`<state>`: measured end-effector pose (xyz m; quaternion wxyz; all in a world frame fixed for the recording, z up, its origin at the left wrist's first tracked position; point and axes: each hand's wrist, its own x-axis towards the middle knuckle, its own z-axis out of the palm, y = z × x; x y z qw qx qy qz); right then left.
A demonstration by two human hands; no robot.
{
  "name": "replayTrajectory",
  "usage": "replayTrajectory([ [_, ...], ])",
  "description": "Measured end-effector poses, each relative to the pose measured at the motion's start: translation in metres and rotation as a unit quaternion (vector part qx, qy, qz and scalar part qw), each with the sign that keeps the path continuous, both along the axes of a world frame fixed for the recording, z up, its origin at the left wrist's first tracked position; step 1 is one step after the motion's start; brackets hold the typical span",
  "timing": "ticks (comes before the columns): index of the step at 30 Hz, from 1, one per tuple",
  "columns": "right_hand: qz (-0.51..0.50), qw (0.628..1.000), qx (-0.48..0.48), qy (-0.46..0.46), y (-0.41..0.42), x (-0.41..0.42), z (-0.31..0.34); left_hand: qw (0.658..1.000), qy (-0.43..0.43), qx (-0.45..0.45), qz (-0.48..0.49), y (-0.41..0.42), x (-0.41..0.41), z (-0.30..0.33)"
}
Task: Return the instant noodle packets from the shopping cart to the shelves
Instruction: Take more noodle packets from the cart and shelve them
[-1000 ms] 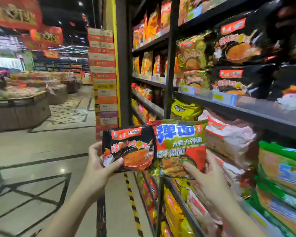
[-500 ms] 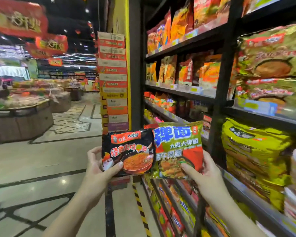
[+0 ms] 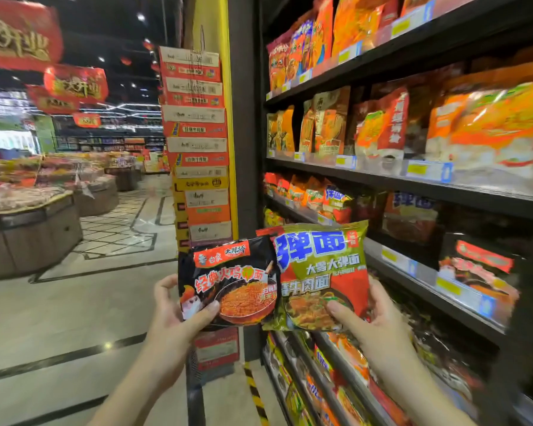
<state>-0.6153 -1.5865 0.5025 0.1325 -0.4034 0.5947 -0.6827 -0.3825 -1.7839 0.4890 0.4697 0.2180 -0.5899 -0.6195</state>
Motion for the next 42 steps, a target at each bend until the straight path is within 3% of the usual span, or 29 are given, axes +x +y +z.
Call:
replayTrajectory([
  [15,-0.033,0.999,0.004,-0.003,-0.221,-0.160,0.011,1.000,0.000,-0.002,-0.028,-0.234,-0.168,0.018],
  [26,-0.163,0.986,-0.012,-0.025,-0.312,-0.214,-0.002,0.980,0.035,0.025,-0.194,-0.374,-0.294,0.009],
  [34,-0.350,0.936,-0.020,0.010,-0.348,-0.228,0.002,0.938,0.041,0.029,-0.342,-0.450,-0.375,0.037],
  [42,-0.489,0.872,-0.003,0.026,-0.338,-0.233,0.006,0.899,0.044,0.041,-0.435,-0.464,-0.427,0.035],
])
